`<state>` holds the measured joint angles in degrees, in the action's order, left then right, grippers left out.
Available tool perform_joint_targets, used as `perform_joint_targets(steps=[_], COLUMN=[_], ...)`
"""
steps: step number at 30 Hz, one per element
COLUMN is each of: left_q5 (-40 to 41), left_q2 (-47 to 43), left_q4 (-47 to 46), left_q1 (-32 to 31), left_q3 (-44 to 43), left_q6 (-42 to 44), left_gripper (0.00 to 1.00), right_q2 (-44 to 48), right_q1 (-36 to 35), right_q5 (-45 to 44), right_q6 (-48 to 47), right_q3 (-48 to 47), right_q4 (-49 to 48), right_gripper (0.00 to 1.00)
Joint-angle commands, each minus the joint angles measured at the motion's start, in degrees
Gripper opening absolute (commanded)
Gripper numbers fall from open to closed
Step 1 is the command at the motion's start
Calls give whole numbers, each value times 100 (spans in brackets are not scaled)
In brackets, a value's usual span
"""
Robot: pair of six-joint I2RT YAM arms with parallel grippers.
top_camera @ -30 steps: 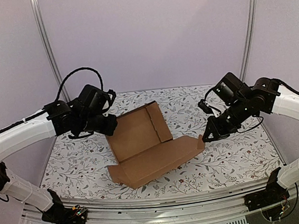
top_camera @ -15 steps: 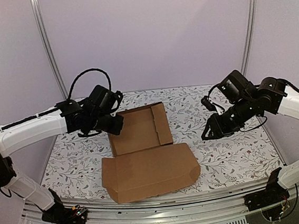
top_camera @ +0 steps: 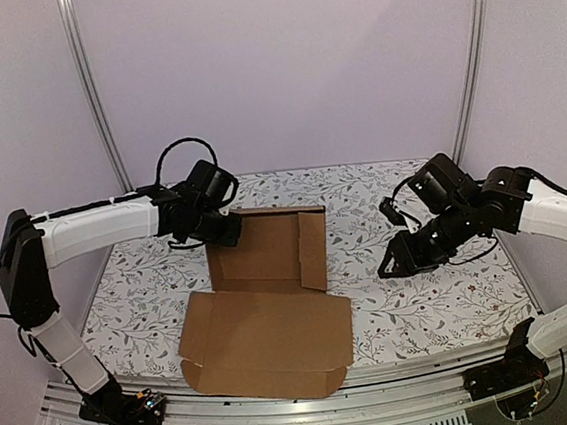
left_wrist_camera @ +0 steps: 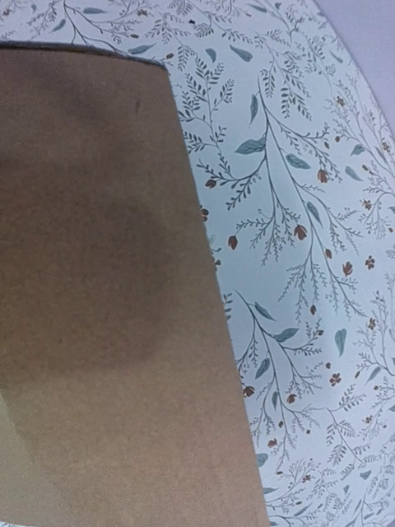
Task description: Fold the paper box
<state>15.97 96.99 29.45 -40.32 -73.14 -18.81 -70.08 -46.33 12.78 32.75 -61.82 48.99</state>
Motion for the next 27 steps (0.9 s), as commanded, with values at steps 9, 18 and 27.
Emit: perform_joint_targets(steps=[9, 18, 27], left_q5=[-411, -621, -868], left_q2=[636, 1272, 2022], left_q4=[-124, -98, -37], left_q1=[133, 208, 208], left_q3=[-693, -1132, -1614], left_q6=[55, 123, 176], left_gripper=[25, 23, 21], right_q2=[-338, -1215, -1744], right_q1=[-43, -42, -43], right_q5=[4, -323, -800], right_q6=[26, -288, -331], right_q3=[133, -672, -1029], right_q4=[-1432, -1612, -1720], right_gripper=[33, 31, 35])
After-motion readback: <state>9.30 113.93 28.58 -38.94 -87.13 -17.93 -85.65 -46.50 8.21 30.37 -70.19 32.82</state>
